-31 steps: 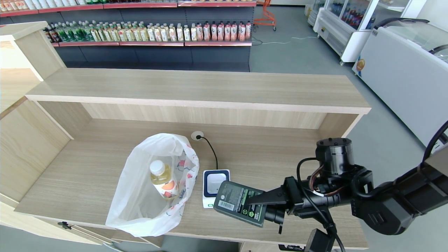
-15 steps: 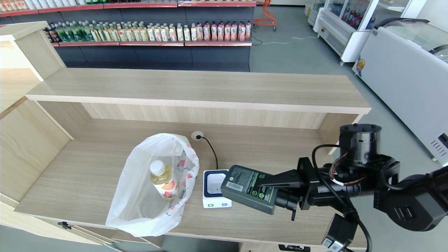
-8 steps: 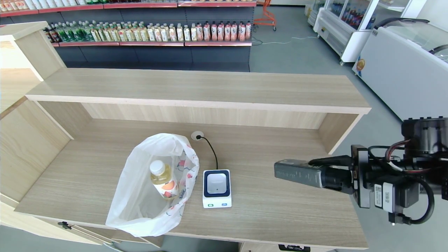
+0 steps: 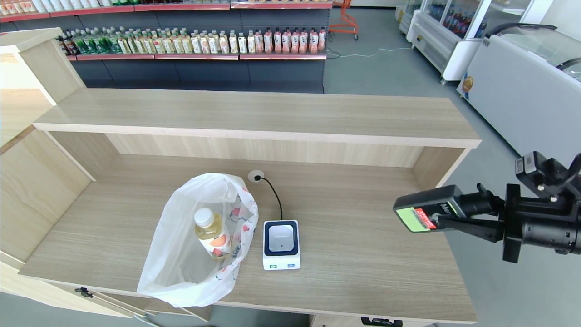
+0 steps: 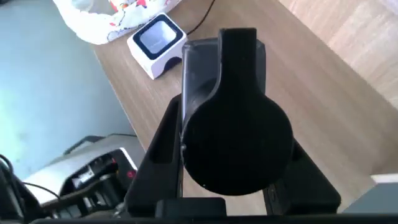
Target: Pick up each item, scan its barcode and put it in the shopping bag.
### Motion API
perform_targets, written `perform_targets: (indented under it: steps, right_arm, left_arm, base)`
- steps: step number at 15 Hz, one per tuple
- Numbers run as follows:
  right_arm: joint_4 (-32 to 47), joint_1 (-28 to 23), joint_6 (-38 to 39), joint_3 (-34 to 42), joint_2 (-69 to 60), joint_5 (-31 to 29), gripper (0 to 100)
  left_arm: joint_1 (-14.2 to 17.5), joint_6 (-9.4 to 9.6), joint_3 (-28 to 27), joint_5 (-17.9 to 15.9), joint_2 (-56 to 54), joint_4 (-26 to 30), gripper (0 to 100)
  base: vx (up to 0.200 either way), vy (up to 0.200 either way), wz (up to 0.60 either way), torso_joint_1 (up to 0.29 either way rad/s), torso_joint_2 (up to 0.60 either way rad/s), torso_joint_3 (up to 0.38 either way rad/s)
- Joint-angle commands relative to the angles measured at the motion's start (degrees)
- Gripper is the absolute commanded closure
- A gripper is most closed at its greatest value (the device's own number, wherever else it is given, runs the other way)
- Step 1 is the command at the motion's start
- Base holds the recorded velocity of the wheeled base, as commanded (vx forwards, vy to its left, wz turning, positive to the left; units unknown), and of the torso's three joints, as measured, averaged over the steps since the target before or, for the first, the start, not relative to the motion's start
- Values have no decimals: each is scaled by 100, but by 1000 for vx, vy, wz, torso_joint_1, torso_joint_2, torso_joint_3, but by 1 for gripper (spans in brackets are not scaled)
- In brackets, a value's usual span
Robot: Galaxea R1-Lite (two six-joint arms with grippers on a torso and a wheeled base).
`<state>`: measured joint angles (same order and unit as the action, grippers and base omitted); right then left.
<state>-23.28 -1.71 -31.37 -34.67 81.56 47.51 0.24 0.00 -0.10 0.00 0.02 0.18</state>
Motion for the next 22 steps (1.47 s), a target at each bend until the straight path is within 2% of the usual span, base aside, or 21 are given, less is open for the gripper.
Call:
perform_targets:
  steps: [1,2,3,4,5,8,11,20,22]
  right_arm:
    - [-247,285,2196,-84,-105,-866,100]
    - [-326,487,2829,-93,-87,-1103,100]
    - [-510,768,3928,-172,1,-1472,100]
    - [-651,988,4692,-242,89,-1631,100]
    - [-730,1164,5255,-286,159,-1718,100]
    - [-932,1515,6213,-242,449,-1762,100]
    - [-1020,1753,6433,-233,748,-1762,100]
    - [-1073,2456,6353,-180,1275,-1789,100]
    - [-1099,2544,6169,-172,1433,-1877,100]
  left_arm:
    - [2,0,1,0,-2,-1,0]
    - [2,0,1,0,-2,-1,0]
    - [2,0,1,0,-2,-1,0]
    - [2,0,1,0,-2,-1,0]
    - [2,0,1,0,-2,-1,0]
    - [2,0,1,0,-2,-1,0]
    - [2,0,1,0,-2,-1,0]
    - [2,0,1,0,-2,-1,0]
    - [2,0,1,0,-2,-1,0]
  base:
    - [0,0,0,0,0,0]
    - [0,0,0,0,0,0]
    - [0,0,0,0,0,0]
    - [0,0,0,0,0,0]
    - [0,0,0,0,0,0]
    - [0,0,0,0,0,0]
    - [0,0,0,0,0,0]
    - [0,0,0,0,0,0]
    - [0,200,0,7,2,2]
